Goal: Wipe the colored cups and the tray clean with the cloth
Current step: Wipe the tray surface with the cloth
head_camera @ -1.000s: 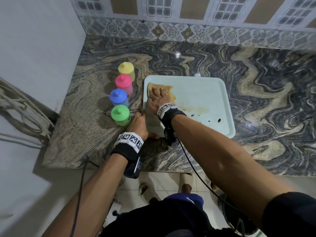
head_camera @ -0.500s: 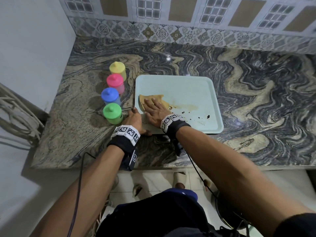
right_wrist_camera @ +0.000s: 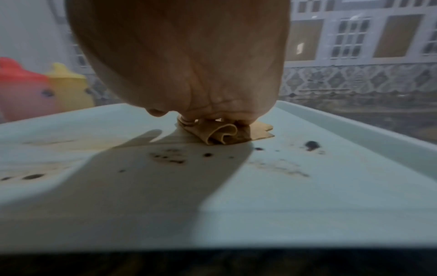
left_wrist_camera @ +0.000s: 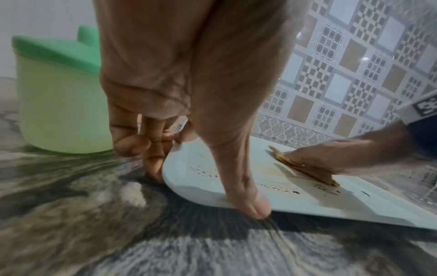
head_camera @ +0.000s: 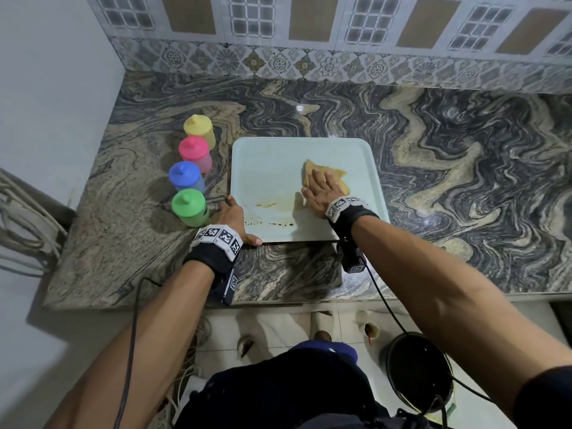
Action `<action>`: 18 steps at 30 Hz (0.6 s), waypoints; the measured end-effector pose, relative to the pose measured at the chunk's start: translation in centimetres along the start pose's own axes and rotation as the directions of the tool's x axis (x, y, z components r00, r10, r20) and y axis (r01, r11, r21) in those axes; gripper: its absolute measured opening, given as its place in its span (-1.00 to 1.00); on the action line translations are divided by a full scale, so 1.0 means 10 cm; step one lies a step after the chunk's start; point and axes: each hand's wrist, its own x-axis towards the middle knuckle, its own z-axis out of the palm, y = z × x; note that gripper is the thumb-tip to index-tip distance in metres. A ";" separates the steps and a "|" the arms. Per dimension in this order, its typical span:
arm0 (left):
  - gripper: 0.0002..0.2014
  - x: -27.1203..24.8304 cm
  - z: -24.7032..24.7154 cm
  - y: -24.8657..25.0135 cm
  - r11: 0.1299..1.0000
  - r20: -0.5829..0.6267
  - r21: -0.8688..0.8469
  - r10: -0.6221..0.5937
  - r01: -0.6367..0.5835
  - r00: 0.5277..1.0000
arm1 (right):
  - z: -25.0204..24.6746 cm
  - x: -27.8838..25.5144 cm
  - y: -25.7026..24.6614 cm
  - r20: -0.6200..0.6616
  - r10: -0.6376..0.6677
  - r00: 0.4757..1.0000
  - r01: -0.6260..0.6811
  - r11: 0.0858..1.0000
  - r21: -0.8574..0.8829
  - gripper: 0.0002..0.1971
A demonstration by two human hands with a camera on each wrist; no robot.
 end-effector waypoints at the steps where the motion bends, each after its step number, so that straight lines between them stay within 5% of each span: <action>1: 0.35 -0.01 -0.01 0.00 1.000 -0.006 0.005 -0.002 0.002 1.000 | 0.03 0.06 0.12 0.015 0.032 0.999 -0.032 0.999 0.004 0.09; 6: 0.39 0.02 0.01 -0.01 0.999 -0.034 -0.044 -0.020 0.019 0.999 | 0.01 -0.24 0.46 -0.001 0.115 0.993 -0.115 0.993 -0.038 -0.30; 11: 0.36 0.08 0.05 -0.06 0.997 -0.054 -0.077 0.000 -0.004 0.999 | 0.05 -0.60 0.43 -0.011 0.268 0.963 -0.264 0.955 0.136 -0.29; 14: 0.54 0.26 0.20 -0.19 0.996 -0.068 -0.071 0.039 -0.044 0.997 | 0.09 -0.85 0.12 -0.057 0.347 0.936 -0.324 0.915 0.241 -0.27; 18: 0.43 0.25 0.20 -0.27 0.986 -0.113 -0.120 0.098 -0.112 0.989 | 0.08 -0.94 -0.30 -0.062 0.321 0.945 -0.290 0.910 0.296 -0.30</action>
